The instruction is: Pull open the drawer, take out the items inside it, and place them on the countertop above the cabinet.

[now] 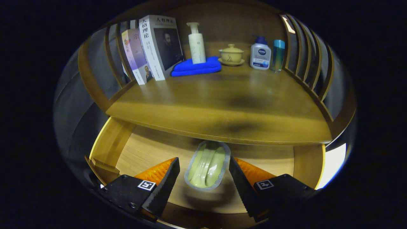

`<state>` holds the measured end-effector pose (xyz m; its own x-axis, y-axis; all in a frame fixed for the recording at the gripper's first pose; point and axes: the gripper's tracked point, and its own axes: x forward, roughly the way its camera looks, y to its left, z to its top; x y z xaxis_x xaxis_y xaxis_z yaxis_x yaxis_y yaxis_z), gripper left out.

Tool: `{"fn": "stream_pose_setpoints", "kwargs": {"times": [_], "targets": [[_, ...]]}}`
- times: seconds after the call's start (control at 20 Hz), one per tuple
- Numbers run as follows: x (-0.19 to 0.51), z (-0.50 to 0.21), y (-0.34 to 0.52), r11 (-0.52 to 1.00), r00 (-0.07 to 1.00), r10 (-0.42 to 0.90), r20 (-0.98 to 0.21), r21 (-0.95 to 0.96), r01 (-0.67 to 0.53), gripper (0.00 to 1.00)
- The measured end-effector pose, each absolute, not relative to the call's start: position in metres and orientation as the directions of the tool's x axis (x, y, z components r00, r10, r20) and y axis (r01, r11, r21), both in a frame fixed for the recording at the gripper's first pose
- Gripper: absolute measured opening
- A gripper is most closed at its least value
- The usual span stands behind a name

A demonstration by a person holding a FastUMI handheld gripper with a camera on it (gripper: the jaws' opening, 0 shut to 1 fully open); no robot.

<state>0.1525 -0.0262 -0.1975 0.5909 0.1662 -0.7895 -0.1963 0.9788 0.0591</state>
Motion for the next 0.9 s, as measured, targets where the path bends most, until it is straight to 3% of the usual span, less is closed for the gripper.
{"fn": "stream_pose_setpoints", "kwargs": {"times": [0.2,0.35,0.55,0.65,0.75,0.9], "targets": [[0.161,-0.209,-0.024,0.983,0.581,0.143,-0.801,0.049,-0.174,0.98],[0.159,-0.219,-0.023,0.984,0.558,0.124,-0.820,0.031,-0.174,0.78],[0.157,-0.230,-0.027,0.986,0.530,0.094,-0.843,0.006,-0.166,0.37],[0.148,-0.227,-0.025,0.983,0.525,0.110,-0.844,0.014,-0.183,0.37],[0.144,-0.228,-0.016,0.977,0.510,0.161,-0.845,0.063,-0.204,0.21],[0.136,-0.220,-0.021,0.969,0.548,0.159,-0.821,0.025,-0.244,0.21]]}}
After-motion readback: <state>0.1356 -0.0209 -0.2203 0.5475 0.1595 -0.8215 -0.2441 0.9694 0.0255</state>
